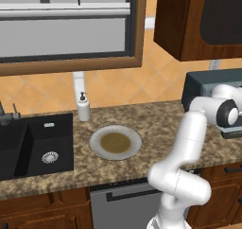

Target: Pick up the kebab skewer and baguette bread, and place them inside the toaster oven. Close the toaster oven door and start by setting the timer.

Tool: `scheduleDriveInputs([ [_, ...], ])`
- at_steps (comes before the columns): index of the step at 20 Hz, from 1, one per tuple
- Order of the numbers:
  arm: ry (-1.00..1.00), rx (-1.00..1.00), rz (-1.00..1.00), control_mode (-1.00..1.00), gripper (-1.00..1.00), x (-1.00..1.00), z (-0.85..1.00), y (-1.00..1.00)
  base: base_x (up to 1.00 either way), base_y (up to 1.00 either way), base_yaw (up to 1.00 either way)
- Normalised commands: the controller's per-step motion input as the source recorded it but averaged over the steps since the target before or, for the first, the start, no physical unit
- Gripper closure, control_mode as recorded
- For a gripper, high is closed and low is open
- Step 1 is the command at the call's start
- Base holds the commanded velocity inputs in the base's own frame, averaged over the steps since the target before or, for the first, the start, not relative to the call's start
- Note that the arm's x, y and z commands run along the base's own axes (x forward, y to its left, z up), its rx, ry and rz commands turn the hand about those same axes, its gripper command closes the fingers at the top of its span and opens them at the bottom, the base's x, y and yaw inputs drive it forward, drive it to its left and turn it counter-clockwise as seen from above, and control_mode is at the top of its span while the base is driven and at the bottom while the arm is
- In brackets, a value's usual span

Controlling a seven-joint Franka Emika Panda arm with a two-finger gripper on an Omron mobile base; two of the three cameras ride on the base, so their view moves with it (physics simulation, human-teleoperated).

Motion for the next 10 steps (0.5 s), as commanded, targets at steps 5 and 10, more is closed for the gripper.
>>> scheduleDriveInputs([
  [5,0.03,0.00,0.00,-1.00,-1.00,-0.52,0.00,-0.33,0.00,0.00,0.00],
  [10,0.06,0.00,0.00,-1.00,-1.00,-0.65,0.00,-0.37,0.00,0.00,0.00],
])
